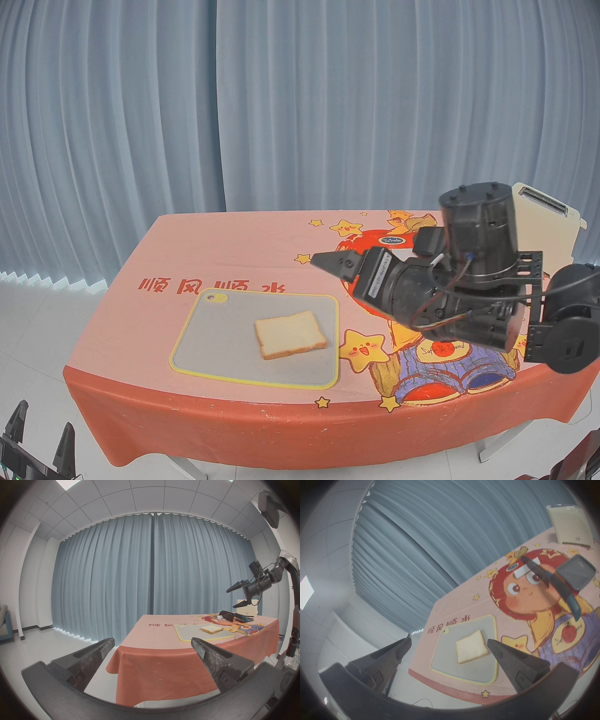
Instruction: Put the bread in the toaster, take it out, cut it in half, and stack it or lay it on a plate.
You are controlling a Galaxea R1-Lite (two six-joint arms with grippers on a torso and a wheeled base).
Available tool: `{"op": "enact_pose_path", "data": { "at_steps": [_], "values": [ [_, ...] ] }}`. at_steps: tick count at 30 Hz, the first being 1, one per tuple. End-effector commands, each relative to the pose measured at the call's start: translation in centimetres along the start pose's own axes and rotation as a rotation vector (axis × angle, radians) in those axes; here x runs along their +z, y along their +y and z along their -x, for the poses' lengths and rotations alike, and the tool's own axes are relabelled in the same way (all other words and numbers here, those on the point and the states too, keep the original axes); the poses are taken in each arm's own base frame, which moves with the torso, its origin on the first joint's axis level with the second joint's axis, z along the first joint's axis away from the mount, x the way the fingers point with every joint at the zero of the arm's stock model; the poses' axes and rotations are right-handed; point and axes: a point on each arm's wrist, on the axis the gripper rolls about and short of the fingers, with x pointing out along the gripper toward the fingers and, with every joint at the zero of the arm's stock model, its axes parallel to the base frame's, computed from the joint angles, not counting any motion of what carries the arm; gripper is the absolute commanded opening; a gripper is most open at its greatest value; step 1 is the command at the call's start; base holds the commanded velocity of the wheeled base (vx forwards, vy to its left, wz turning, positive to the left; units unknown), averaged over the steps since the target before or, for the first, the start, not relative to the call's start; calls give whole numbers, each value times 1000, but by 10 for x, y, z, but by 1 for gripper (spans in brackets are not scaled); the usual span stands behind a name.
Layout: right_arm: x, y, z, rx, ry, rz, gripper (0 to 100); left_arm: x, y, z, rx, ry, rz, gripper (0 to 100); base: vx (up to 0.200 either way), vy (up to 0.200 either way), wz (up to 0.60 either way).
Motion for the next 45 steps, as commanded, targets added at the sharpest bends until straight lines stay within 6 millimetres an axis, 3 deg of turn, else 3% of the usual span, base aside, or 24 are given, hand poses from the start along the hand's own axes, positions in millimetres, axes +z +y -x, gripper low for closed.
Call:
{"op": "enact_pose_path", "data": {
  "at_steps": [1, 9, 14, 18, 24, 45],
  "values": [
    [15, -4, 35, 96, -98, 5, 100, -5, 0, -1, 1, 16, 0, 100, 0, 0, 0],
    [45, -11, 64, 262, -312, 169, 100, -5, 0, -1, 1, 16, 0, 100, 0, 0, 0],
    [47, -14, 85, 309, -335, 159, 100, -5, 0, -1, 1, 16, 0, 100, 0, 0, 0],
    [44, -22, 88, 314, -317, 175, 100, -5, 0, -1, 1, 16, 0, 100, 0, 0, 0],
    [55, -25, 103, 319, -374, 163, 100, -5, 0, -1, 1, 16, 0, 100, 0, 0, 0],
    [53, -24, 103, 327, -364, 156, 100, -5, 0, -1, 1, 16, 0, 100, 0, 0, 0]
  ]
}}
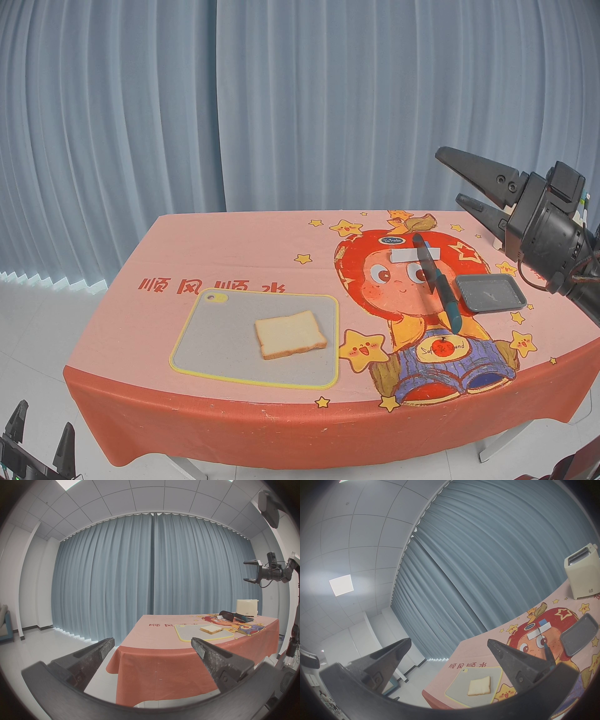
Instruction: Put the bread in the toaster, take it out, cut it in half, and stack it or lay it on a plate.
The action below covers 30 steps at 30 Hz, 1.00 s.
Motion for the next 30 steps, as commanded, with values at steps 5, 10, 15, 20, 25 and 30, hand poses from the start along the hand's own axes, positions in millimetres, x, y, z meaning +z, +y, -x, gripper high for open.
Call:
{"op": "enact_pose_path", "data": {
  "at_steps": [5, 10, 15, 20, 25, 30],
  "values": [
    [-3, -2, -2, -6, 13, 1, 100, -5, 0, -1, 1, 17, 0, 100, 0, 0, 0],
    [-7, -6, -5, -20, 26, 2, 100, -5, 0, -1, 1, 16, 0, 100, 0, 0, 0],
    [-10, -11, -11, -41, 37, 8, 100, -5, 0, -1, 1, 16, 0, 100, 0, 0, 0],
    [-12, -18, -17, -37, -4, 22, 100, -5, 0, -1, 2, 14, 0, 100, 0, 0, 0],
    [-14, -17, -16, -30, -3, 84, 100, -5, 0, -1, 1, 16, 0, 100, 0, 0, 0],
    [-17, -23, -15, -61, 2, 158, 100, -5, 0, -1, 1, 16, 0, 100, 0, 0, 0]
  ]
}}
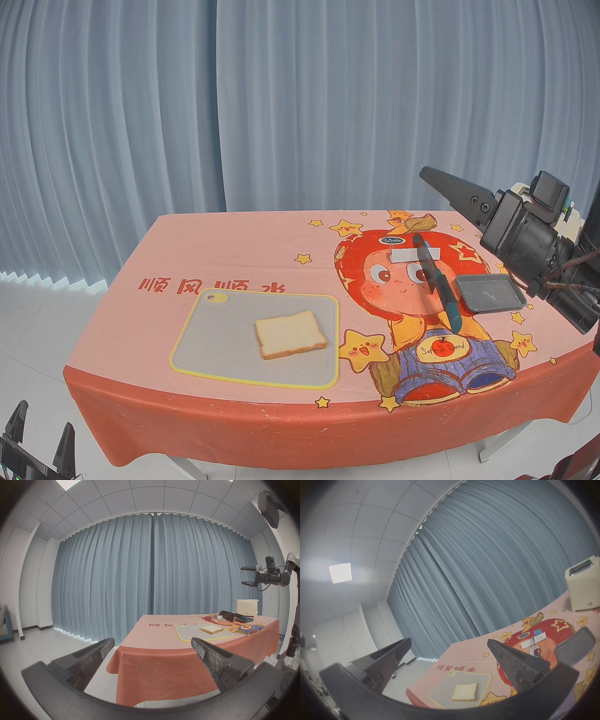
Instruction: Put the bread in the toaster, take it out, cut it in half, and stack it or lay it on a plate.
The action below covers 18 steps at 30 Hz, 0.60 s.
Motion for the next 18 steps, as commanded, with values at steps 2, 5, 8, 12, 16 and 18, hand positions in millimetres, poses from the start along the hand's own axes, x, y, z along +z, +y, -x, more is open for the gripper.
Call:
{"op": "enact_pose_path", "data": {
  "at_steps": [2, 5, 8, 12, 16, 18],
  "values": [
    [-7, -6, 0, -25, 22, 40, 100, -5, 0, -1, 0, 16, 0, 100, 0, 0, 0],
    [-10, -9, 1, -38, 36, 55, 100, -5, 0, -1, 0, 16, 0, 100, 0, 0, 0],
    [-4, -7, -1, -34, 15, 105, 100, -5, 0, -1, 0, 17, 0, 100, 0, 0, 0],
    [6, -6, 0, -24, -16, 151, 100, -5, 0, -1, 0, 16, 0, 100, 0, 0, 0],
    [31, -3, -12, -36, -78, 159, 100, -5, 0, -1, 0, 16, 0, 100, 0, 0, 0],
    [38, -1, -14, -57, -70, 156, 100, -5, 0, -1, 0, 16, 0, 100, 0, 0, 0]
  ]
}}
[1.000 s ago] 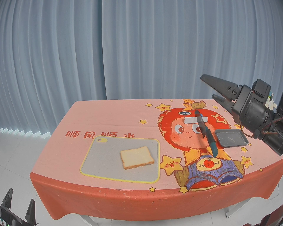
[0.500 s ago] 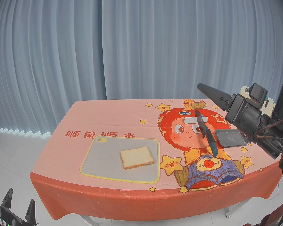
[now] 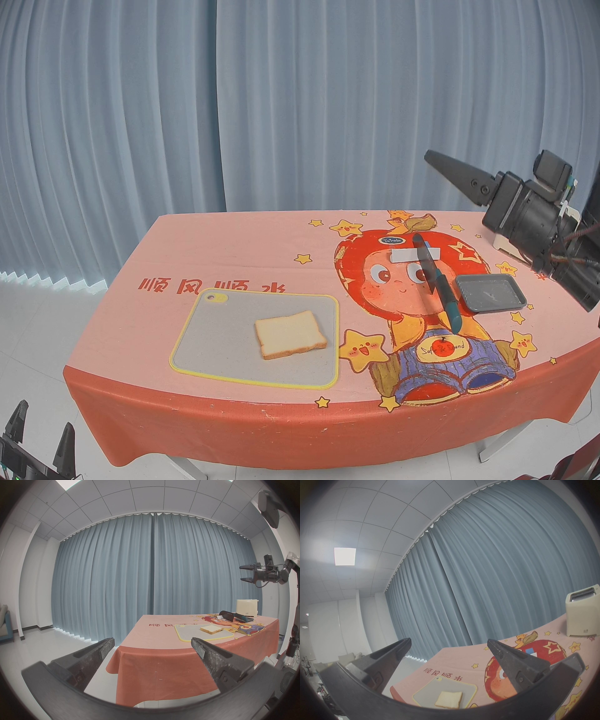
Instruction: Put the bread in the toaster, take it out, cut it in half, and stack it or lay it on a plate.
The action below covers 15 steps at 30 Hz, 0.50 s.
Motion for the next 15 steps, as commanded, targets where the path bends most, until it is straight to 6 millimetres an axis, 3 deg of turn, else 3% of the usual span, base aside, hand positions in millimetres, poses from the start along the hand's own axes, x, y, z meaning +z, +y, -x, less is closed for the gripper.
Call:
{"op": "enact_pose_path", "data": {
  "at_steps": [1, 6, 15],
  "values": [
    [21, -1, -6, -39, -27, 3, 100, -5, 0, -1, 2, 16, 0, 100, 0, 0, 0],
    [9, -6, 5, -78, 24, 25, 100, -5, 0, -1, 0, 17, -2, 100, 0, 0, 0],
    [4, -18, 4, -126, 47, 74, 100, -5, 0, -1, 2, 17, 0, 100, 0, 0, 0]
  ]
}}
